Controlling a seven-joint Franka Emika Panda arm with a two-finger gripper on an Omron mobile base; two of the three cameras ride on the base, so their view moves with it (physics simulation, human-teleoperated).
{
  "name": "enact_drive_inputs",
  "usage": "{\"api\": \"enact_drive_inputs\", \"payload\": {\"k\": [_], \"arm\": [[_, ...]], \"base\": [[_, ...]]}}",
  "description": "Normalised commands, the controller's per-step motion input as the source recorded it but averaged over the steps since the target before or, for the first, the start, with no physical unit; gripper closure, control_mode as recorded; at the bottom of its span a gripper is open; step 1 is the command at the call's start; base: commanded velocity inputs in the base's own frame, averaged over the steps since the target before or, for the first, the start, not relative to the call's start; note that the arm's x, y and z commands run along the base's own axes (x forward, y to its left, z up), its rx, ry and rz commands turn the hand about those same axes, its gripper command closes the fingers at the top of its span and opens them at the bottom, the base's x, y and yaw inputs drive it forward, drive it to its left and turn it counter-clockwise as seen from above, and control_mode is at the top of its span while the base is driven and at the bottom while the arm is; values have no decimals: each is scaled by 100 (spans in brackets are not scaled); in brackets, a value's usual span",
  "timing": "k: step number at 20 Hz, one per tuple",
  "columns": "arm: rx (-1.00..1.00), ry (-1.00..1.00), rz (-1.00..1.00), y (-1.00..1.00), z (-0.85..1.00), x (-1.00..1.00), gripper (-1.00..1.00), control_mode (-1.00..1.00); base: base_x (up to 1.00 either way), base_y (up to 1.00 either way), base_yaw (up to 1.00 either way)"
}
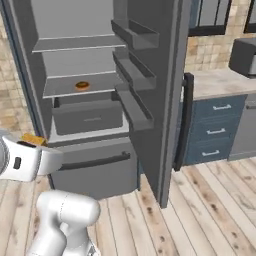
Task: Take the cake and donut from the fridge and place them on the empty tray on the dining counter.
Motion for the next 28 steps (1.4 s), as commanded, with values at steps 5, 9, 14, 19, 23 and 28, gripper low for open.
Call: {"api": "enact_drive_inputs", "payload": {"k": [5, 9, 14, 19, 23, 28], "arm": [[0, 0, 0, 0, 0, 0, 100, 100], [0, 0, 0, 0, 0, 0, 100, 100], [0, 0, 0, 0, 0, 0, 100, 100], [0, 0, 0, 0, 0, 0, 100, 100], [0, 0, 0, 0, 0, 0, 100, 100], [0, 0, 0, 0, 0, 0, 100, 100]], "base": [[0, 2, -100], [0, 0, -100], [0, 0, -100], [0, 0, -100], [-4, 0, -98], [-31, -18, -83]]}}
